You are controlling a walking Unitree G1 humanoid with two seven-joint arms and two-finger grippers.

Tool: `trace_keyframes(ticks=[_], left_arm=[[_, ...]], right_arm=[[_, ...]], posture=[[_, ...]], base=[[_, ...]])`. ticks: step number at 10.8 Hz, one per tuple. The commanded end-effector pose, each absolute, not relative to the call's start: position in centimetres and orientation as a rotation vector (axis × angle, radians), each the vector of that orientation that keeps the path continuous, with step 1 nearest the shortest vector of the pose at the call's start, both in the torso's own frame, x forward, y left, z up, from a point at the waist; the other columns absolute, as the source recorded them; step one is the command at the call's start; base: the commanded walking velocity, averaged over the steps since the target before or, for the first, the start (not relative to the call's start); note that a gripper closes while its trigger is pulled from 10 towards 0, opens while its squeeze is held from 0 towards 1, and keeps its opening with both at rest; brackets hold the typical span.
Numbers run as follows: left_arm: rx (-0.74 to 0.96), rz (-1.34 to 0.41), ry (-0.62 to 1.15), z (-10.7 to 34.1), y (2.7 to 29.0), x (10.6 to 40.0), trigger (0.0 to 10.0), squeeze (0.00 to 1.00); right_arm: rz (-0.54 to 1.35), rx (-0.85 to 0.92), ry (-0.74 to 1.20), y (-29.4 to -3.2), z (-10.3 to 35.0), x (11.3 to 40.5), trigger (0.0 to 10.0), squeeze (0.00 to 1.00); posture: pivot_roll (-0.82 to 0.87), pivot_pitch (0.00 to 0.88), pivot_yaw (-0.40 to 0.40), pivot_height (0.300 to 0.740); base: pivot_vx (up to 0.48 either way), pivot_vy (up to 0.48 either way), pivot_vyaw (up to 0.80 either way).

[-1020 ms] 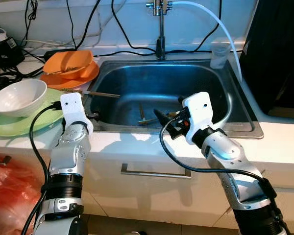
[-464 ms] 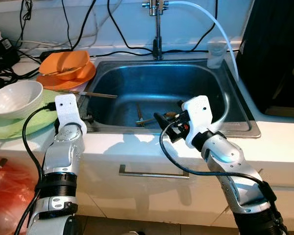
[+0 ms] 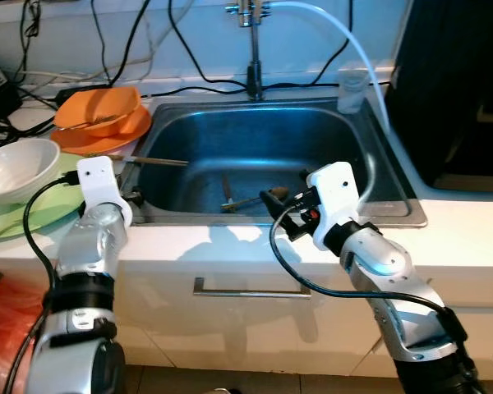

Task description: Kitchen organization

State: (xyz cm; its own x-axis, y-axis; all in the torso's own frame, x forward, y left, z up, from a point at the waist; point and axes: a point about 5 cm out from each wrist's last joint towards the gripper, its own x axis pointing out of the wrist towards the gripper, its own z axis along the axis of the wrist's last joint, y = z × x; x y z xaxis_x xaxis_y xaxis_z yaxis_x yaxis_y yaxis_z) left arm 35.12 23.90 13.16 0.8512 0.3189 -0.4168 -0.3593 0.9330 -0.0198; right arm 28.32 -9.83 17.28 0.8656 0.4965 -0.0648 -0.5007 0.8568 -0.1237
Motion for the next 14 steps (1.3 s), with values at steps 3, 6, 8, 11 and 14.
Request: trace_keyframes(ticks=[3,6,8,11,14], left_arm=[[-0.191,0.354,0.483,12.46,24.68,35.20,10.0,0.00],[-0.252,0.330,0.487,12.35,24.47,35.22,0.0,0.00],[-0.274,0.322,0.499,12.00,24.56,35.18,0.0,0.00],[-0.299,0.313,0.509,11.79,24.31,35.15,0.0,0.00],[-0.299,0.313,0.509,11.79,24.31,35.15,0.0,0.00]], right_arm=[[0.524,-0.130,0.029,-9.98,17.50,28.04,10.0,0.00],[0.518,-0.133,0.029,-10.11,17.52,28.06,10.0,0.00],[0.515,-0.135,0.028,-10.19,17.51,28.09,10.0,0.00],[0.513,-0.136,0.030,-10.26,17.46,28.14,10.0,0.00],[0.513,-0.136,0.030,-10.26,17.46,28.14,10.0,0.00]], posture=[[-0.03,0.000,0.101,0.740],[-0.03,0.000,0.102,0.740],[-0.03,0.000,0.101,0.740],[-0.03,0.000,0.100,0.740],[-0.03,0.000,0.100,0.740]], base=[[0.000,0.000,0.00],[0.000,0.000,0.00],[0.000,0.000,0.00],[0.000,0.000,0.00],[0.000,0.000,0.00]])
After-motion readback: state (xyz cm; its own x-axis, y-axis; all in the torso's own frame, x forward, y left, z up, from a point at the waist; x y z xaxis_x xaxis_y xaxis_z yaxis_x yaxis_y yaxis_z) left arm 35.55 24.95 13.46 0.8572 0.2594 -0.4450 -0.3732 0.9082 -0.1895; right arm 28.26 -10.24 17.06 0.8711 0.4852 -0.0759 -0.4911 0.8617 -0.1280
